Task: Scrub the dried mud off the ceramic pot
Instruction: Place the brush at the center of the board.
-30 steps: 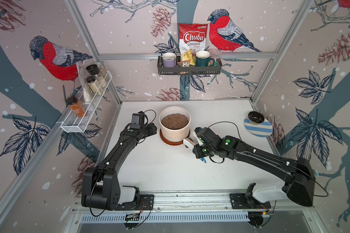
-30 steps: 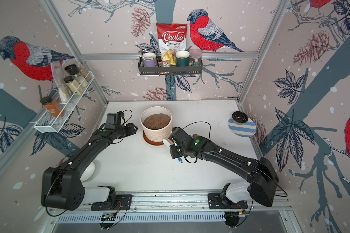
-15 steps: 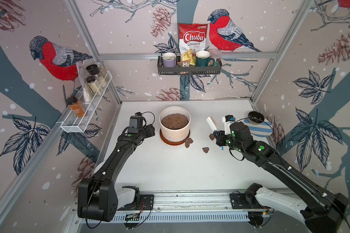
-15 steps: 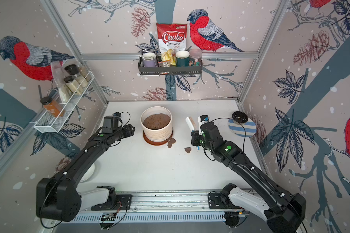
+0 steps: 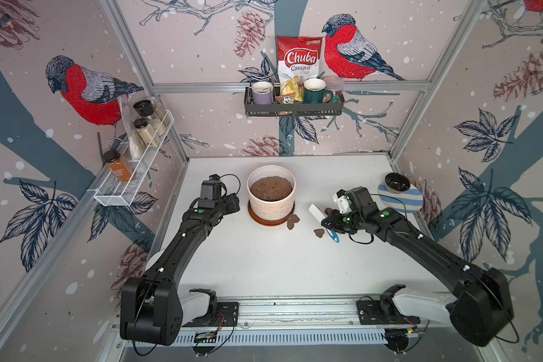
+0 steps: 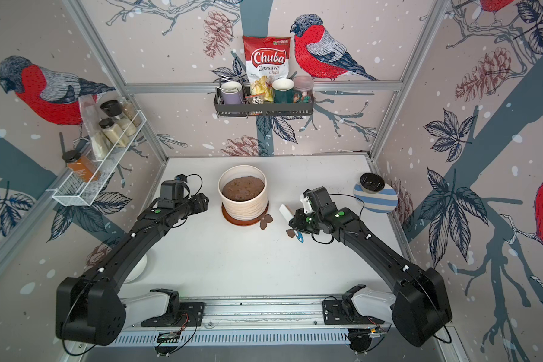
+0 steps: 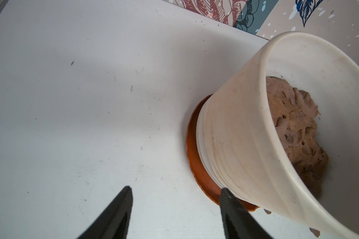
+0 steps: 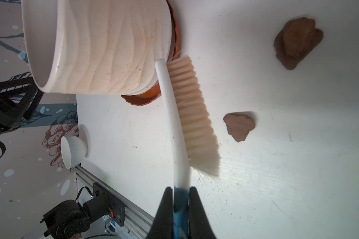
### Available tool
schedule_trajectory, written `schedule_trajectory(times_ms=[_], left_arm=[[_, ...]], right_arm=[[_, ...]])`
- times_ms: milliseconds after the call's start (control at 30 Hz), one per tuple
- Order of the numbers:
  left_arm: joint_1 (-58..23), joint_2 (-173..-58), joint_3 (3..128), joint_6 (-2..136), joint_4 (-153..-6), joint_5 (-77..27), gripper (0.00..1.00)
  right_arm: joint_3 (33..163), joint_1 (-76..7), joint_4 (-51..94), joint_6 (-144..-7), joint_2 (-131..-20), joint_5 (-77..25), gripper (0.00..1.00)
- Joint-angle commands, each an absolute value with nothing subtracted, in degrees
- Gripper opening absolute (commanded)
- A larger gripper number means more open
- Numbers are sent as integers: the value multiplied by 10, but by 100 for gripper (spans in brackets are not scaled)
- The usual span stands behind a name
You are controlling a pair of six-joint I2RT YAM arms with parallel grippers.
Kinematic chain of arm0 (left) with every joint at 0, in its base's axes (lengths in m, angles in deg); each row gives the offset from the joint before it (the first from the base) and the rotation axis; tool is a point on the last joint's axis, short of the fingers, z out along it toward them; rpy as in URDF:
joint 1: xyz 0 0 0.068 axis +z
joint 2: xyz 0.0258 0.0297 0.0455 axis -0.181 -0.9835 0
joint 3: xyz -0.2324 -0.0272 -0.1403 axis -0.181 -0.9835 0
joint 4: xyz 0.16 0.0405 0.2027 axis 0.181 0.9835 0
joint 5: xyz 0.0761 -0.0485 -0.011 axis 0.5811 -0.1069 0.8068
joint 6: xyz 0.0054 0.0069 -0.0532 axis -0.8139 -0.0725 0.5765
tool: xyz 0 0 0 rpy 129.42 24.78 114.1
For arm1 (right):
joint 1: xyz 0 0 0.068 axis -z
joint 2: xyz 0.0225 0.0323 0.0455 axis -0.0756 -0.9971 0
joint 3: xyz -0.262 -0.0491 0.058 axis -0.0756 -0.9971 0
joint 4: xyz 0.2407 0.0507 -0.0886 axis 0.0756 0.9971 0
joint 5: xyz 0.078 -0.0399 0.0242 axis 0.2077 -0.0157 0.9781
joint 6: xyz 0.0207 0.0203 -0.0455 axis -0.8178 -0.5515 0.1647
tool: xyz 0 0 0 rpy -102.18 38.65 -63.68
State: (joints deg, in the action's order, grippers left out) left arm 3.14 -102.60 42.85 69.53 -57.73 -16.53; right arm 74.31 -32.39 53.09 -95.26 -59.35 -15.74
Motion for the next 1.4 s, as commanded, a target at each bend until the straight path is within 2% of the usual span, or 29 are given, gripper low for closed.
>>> schedule_trajectory(times_ms=[0, 100, 133, 167, 333, 500, 800, 1033, 1367], left_arm=[[31, -1016, 430, 680, -585, -152, 74], [31, -1006, 425, 678, -587, -136, 84], [31, -1002, 423, 678, -588, -132, 92], [31, -1000, 421, 676, -589, -129, 95], [31, -983, 414, 672, -592, -112, 96], [31, -964, 407, 667, -590, -89, 96], [31, -963, 412, 658, -570, -53, 96], [31, -961, 411, 659, -573, -61, 96], [31, -956, 408, 657, -576, -62, 96]], right_arm=[[741, -285, 535, -991, -626, -120, 0], [731, -238, 511, -1014, -641, -130, 0], [725, -217, 495, -1025, -641, -140, 0], [719, -197, 479, -1033, -641, -152, 0], [704, -112, 444, -1082, -638, -258, 0], [696, -75, 478, -1120, -632, -339, 0], [539, -81, 535, -1281, -520, -473, 3], [480, -90, 459, -1307, -513, -433, 16], [481, -147, 450, -1318, -519, -455, 20]])
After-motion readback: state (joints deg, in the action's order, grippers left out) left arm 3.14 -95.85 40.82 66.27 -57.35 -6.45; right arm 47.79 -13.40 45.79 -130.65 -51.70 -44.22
